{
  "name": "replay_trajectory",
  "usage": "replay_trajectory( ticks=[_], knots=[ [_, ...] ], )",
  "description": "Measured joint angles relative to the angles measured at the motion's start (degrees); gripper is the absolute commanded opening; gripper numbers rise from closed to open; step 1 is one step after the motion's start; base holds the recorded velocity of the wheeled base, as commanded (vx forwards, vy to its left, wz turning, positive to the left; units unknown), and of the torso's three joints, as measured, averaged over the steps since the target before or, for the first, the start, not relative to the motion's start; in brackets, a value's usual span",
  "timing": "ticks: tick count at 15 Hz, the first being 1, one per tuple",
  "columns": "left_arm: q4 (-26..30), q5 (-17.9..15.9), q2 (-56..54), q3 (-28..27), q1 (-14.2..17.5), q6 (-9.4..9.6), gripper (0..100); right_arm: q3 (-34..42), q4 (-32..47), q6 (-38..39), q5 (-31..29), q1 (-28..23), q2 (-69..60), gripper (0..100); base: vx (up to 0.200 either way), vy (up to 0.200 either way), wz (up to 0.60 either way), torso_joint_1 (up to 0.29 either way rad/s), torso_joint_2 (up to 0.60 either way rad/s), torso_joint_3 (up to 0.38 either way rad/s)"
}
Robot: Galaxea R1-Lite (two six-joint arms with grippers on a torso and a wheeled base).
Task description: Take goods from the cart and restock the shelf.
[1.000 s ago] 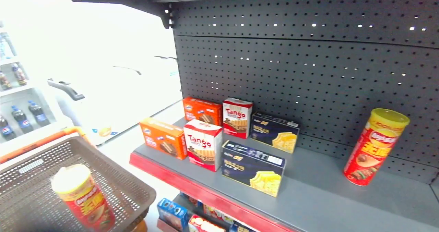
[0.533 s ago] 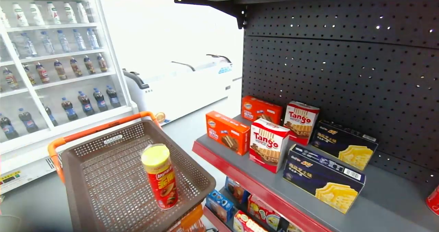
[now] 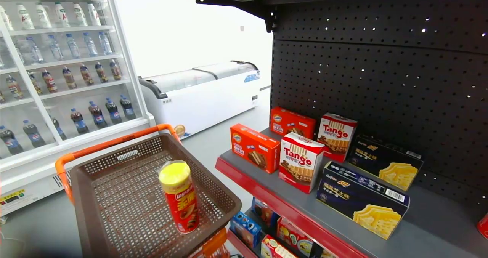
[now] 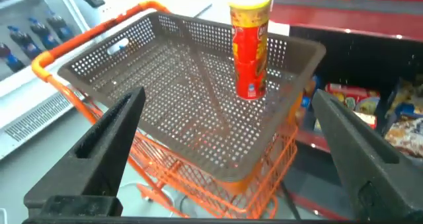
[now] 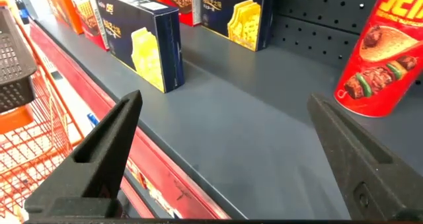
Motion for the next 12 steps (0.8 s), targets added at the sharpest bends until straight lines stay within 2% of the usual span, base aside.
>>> replay_trajectory(
  ticks=[2,5,8,10,12],
  knots=[
    [-0.28,0.44,6.50,-1.28,-0.41,0.33,100,0.00,0.02,0.00,0.00,0.02,0.00,100,0.000,0.000,0.00,0.000,0.00,0.000],
    [-3.05,-0.48,18.43,-3.07,-2.45,-0.51,100,0.00,0.02,0.00,0.00,0.02,0.00,100,0.000,0.000,0.00,0.000,0.00,0.000],
    [-11.70,-5.18,30.62,-3.56,-3.10,-0.82,100,0.00,0.02,-0.02,0.00,0.02,0.00,100,0.000,0.000,0.00,0.000,0.00,0.000],
    [-18.47,-9.50,39.06,-3.51,-3.28,-0.78,100,0.00,0.02,0.00,0.00,0.02,0.00,100,0.000,0.000,0.00,0.000,0.00,0.000],
    [-21.64,-11.74,45.92,-3.54,-3.39,0.61,100,0.00,0.02,0.00,0.00,0.02,0.00,100,0.000,0.000,0.00,0.000,0.00,0.000]
  ],
)
